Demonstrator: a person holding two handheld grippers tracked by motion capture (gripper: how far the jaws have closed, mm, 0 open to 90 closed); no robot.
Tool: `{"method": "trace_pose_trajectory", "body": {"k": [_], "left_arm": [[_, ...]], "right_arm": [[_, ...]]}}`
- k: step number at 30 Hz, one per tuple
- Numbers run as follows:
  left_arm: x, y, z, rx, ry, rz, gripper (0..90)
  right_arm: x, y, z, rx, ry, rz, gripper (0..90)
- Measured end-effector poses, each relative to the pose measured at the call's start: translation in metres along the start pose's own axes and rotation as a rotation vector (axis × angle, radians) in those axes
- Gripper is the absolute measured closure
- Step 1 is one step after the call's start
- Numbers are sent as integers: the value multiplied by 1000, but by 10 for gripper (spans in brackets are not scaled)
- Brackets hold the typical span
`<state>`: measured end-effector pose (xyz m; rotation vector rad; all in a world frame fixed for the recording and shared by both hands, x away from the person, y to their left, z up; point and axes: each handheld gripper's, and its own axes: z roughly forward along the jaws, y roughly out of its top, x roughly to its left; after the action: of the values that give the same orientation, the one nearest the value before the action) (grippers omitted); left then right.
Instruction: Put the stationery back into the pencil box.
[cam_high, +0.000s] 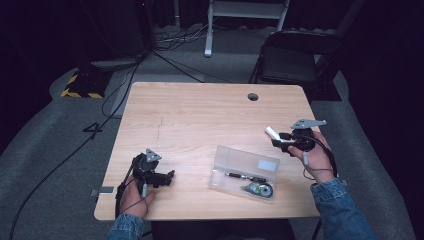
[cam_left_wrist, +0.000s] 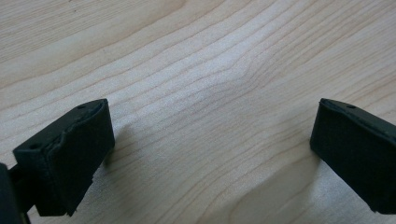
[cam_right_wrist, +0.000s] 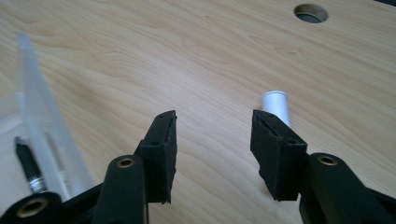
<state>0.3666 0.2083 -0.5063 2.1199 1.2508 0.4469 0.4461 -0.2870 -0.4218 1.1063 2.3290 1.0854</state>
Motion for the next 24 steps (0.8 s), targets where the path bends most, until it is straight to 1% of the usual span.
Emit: {"method": "trace_pose_trajectory", "body": {"k": [4, 5, 9, 13, 15, 17, 19, 22, 24], "left_arm": [[0, 0, 0, -1, 1, -4, 1], [0, 0, 0, -1, 1, -4, 1], [0, 0, 0, -1, 1, -4, 1], [0, 0, 0, -1, 1, -4, 1], [0, 0, 0, -1, 1, -4, 1], [0, 0, 0, -1, 1, -4, 1], [0, 0, 0, -1, 1, -4, 1], [0, 0, 0, -1, 1, -4, 1], [0, 0, 0, -1, 1, -4, 1]], "right_arm": [[-14, -7, 4, -15, -41, 42, 485], [-17, -9, 5, -18, -49, 43, 482], [-24, -14, 9, -12, -72, 68, 473], [-34, -23, 16, 10, -96, 87, 468], [-36, -25, 19, 19, -101, 88, 462], [-38, -28, 21, 22, -104, 103, 451], [-40, -30, 23, 35, -111, 100, 451], [-41, -32, 27, 39, -121, 104, 449], [-41, -35, 31, 55, -124, 99, 447]]}}
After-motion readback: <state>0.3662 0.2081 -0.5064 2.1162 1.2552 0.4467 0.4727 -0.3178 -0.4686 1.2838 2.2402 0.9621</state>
